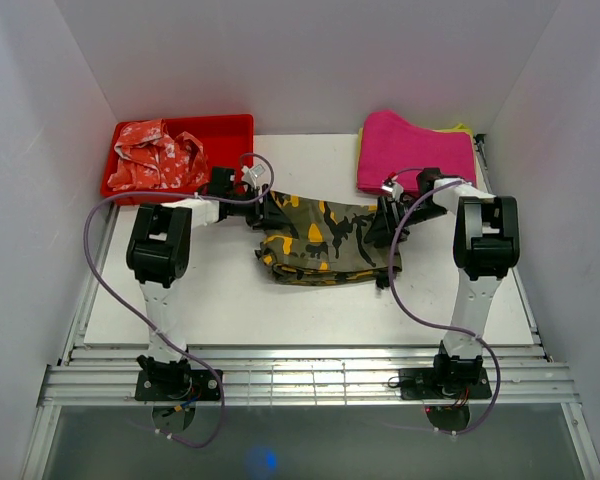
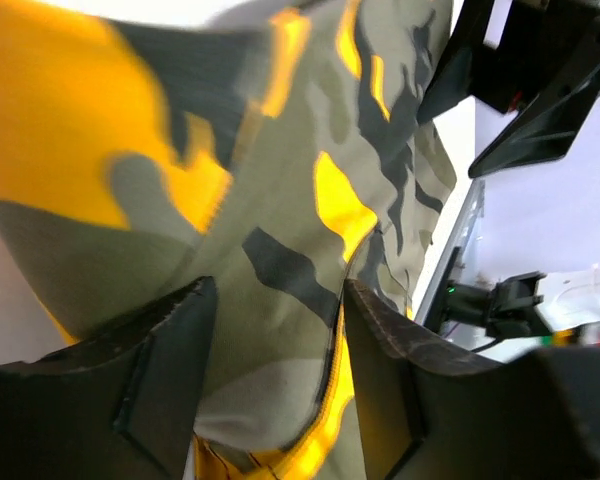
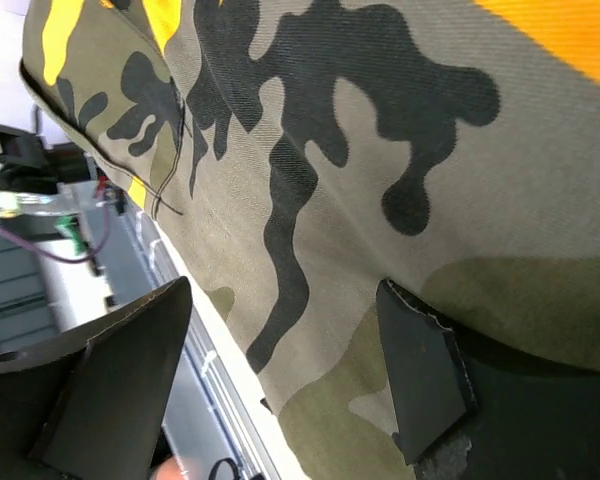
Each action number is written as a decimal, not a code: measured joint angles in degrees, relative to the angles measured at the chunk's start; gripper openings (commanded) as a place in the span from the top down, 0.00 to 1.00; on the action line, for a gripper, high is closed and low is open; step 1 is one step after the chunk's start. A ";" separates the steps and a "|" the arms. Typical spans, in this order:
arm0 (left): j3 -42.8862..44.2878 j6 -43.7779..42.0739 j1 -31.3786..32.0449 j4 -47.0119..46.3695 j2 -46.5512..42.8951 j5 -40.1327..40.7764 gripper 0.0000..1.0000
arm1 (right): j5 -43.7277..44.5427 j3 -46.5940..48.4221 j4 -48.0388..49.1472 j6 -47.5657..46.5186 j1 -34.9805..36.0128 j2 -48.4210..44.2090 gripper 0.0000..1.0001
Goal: Fold and stack the trousers
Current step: Neatly place the folded trousers to the corner
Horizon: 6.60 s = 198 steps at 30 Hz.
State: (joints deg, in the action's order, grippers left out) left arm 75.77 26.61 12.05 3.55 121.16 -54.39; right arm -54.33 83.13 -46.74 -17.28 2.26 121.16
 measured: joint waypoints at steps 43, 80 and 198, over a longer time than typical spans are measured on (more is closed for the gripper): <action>-3.61 -59.19 49.31 1.57 -10.16 50.40 0.29 | 14.14 -22.25 -6.75 -1.73 -23.47 -33.00 0.03; 0.52 -50.82 43.65 1.01 -6.12 39.69 1.00 | 2.47 -32.70 21.14 22.97 -17.66 -23.17 0.10; -10.34 -13.94 17.55 17.07 -40.63 39.54 1.00 | 26.62 -15.13 15.02 8.28 -1.57 -42.86 0.92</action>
State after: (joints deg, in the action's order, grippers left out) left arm 65.43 12.67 29.61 20.62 80.53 -14.85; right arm -27.70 68.01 -31.73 -8.99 0.69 78.30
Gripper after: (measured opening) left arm 0.057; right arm 0.199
